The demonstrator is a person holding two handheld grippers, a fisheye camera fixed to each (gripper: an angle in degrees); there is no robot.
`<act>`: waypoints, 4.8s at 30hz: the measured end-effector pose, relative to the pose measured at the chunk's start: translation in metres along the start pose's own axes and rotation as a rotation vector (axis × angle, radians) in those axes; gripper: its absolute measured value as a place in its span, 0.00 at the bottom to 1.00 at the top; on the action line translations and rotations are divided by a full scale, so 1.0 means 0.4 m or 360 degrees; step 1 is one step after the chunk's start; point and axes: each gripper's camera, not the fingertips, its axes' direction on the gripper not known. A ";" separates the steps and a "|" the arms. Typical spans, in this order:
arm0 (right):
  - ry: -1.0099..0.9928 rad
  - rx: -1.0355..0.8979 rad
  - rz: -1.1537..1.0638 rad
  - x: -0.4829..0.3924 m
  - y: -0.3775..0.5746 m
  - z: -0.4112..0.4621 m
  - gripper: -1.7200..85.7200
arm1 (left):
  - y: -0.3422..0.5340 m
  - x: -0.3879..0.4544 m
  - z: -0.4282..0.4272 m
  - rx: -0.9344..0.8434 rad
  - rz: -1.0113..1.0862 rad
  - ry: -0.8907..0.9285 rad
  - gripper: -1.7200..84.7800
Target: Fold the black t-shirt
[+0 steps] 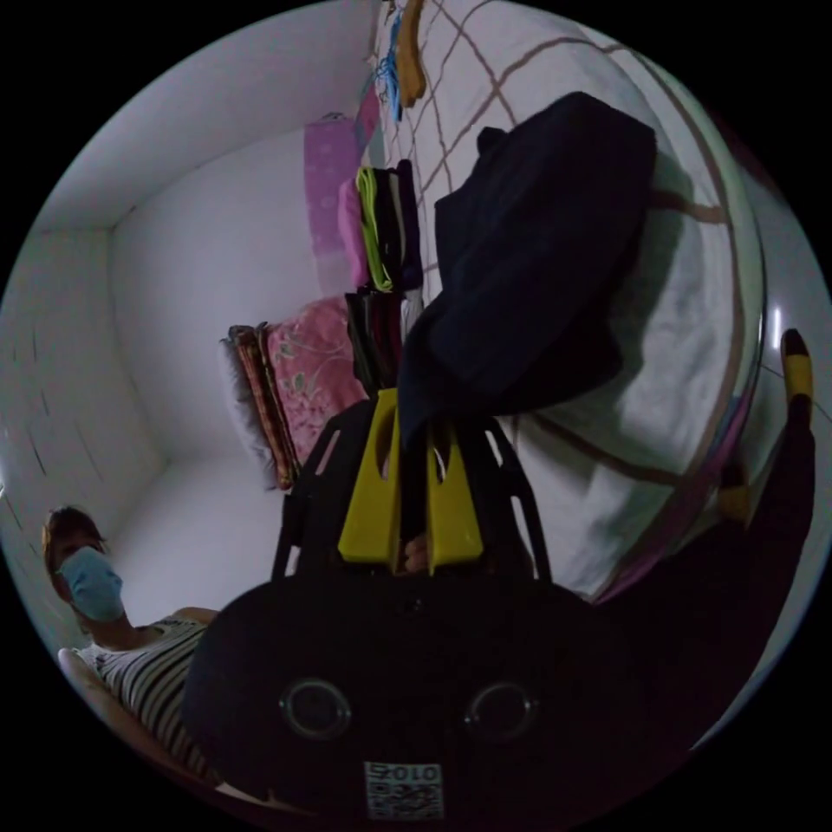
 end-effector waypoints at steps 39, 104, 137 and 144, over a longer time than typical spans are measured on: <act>0.0554 -0.0381 -0.0410 -1.107 -0.166 -0.210 0.08 | 0.222 0.432 0.111 0.0528 0.0274 0.0087 0.08; 0.0674 -0.1923 -0.1451 -3.429 -1.870 0.723 0.08 | -0.463 0.814 0.203 0.1907 0.0132 0.0101 0.08; 0.0692 -0.1994 -0.1388 -3.465 -1.977 0.743 0.09 | -0.518 0.781 0.329 0.1946 -0.0033 -0.0019 0.08; 0.0673 -0.1733 -0.1398 -3.380 -1.922 0.632 0.10 | -0.497 0.740 0.398 0.1904 -0.0056 0.0033 0.06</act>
